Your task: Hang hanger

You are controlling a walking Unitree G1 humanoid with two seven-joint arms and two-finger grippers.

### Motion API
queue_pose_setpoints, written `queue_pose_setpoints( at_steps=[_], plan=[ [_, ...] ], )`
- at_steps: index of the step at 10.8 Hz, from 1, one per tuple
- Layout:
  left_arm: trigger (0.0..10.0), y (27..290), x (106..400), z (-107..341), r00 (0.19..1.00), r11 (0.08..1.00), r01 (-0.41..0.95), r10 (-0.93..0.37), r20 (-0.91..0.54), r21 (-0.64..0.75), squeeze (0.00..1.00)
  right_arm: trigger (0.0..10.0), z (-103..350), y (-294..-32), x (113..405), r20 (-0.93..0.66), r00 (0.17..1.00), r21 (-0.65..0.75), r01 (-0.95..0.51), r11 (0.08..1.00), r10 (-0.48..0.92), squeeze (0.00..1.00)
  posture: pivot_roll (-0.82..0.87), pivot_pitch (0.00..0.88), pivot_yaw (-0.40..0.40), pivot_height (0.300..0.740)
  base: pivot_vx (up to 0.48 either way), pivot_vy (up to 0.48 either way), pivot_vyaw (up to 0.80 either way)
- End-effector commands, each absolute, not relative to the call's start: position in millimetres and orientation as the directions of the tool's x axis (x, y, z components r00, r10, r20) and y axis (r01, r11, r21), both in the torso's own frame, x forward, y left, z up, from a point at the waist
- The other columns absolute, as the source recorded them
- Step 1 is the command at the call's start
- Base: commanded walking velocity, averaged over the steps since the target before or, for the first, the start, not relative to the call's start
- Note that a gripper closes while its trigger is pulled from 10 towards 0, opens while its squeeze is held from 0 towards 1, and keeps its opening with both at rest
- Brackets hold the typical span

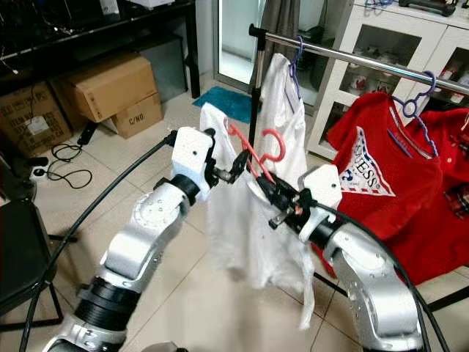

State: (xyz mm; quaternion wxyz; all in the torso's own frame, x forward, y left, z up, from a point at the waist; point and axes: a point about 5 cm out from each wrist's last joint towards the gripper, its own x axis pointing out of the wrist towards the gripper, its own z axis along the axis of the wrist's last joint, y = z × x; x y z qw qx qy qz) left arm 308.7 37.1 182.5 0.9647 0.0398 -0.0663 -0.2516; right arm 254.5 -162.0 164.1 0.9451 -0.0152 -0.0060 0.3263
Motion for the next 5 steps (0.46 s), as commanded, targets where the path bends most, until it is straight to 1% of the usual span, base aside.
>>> queue_pose_setpoints(
  at_steps=[1, 2, 3, 4, 5],
  plan=[
    [10.0, 61, 317, 190, 0.928, 0.932, 0.331, -0.35, 0.132, 0.145, 1.0, 10.0, 166, -164, 250, 0.016, 0.764, -0.044, -0.644, 0.764, 0.645, 0.0, 0.05, 0.013, 0.004, 0.74, 0.0, 0.0, 0.0],
    [10.0, 51, 311, 187, 0.891, 0.894, 0.425, -0.441, 0.108, 0.143, 0.37, 10.0, 167, -165, 251, 0.011, 0.763, -0.054, -0.645, 0.762, 0.647, 0.0, 0.05, 0.015, 0.006, 0.74, 0.0, 0.0, 0.0],
    [10.0, 46, 306, 183, 0.858, 0.858, 0.495, -0.507, 0.076, 0.138, 0.0, 10.0, 166, -165, 252, 0.004, 0.763, -0.06, -0.645, 0.762, 0.646, 0.0, 0.05, 0.016, 0.006, 0.74, 0.0, 0.0, 0.0],
    [10.0, 45, 300, 179, 0.819, 0.815, 0.563, -0.572, 0.042, 0.133, 0.0, 10.0, 166, -166, 253, -0.007, 0.765, -0.06, -0.644, 0.763, 0.644, 0.0, 0.04, 0.017, 0.008, 0.74, 0.0, 0.0, 0.0],
    [10.0, 52, 297, 172, 0.799, 0.786, 0.596, -0.602, -0.018, 0.164, 0.0, 10.0, 165, -167, 256, -0.04, 0.774, -0.08, -0.633, 0.77, 0.632, 0.0, 0.05, 0.02, 0.007, 0.74, 0.0, 0.0, 0.0]
  ],
)
